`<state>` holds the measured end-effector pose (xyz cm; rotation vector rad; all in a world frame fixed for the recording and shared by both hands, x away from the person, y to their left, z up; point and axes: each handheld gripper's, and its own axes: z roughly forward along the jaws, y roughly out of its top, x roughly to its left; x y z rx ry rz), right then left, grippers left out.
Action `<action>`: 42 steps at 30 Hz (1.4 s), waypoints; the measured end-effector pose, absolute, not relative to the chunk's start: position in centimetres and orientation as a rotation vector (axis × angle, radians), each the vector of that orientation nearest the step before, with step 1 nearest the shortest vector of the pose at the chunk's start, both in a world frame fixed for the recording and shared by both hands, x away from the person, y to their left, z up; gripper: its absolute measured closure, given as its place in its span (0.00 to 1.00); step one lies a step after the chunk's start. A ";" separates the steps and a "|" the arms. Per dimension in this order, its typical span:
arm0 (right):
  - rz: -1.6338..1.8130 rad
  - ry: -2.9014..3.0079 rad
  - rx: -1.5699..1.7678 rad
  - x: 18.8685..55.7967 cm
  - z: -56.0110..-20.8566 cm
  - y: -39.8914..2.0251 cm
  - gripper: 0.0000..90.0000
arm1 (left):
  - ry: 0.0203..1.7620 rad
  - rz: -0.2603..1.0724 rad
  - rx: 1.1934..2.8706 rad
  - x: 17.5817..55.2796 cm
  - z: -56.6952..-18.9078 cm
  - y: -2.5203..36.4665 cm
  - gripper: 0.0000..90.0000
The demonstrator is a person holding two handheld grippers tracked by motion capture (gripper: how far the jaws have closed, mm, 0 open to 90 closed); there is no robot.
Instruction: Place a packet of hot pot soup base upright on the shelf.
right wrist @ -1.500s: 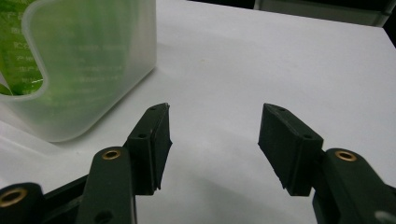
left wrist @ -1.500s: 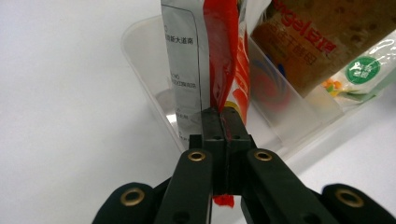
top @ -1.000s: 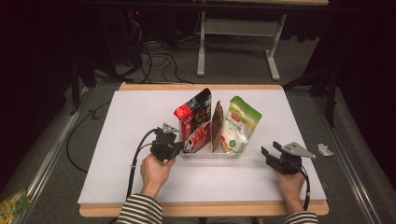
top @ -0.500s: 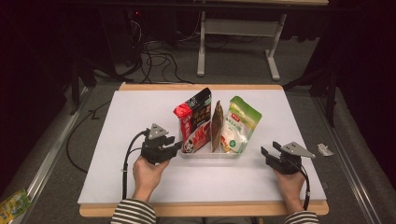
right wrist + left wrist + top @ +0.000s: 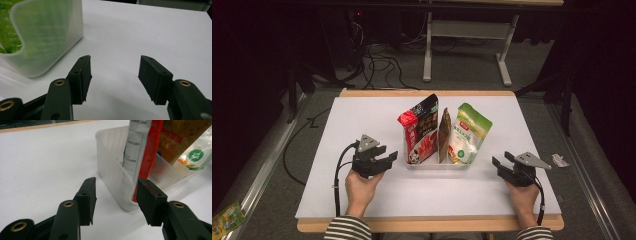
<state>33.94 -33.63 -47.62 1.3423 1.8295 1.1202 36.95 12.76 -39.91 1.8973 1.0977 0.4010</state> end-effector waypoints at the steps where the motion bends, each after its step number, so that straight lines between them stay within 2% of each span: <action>1: 1.120 1.829 1.343 33.9 -47.6 -33.6 0.49 | 1.101 0.397 1.896 37.0 -40.0 13.0 0.56; 12: 1.118 1.833 1.339 34.0 -47.6 -33.6 0.49 | 1.161 0.401 1.843 36.9 -40.7 14.6 0.57; 15: 1.119 1.833 1.336 34.0 -47.6 -33.7 0.49 | 1.173 0.382 1.827 37.0 -40.9 15.1 0.53; 34: 1.107 1.841 1.331 34.0 -47.6 -33.5 0.49 | 1.229 0.462 1.818 36.4 -42.6 16.5 0.48; 42: 1.106 1.844 1.331 34.0 -47.6 -33.5 0.49 | 1.265 0.437 1.785 36.7 -43.9 17.3 0.46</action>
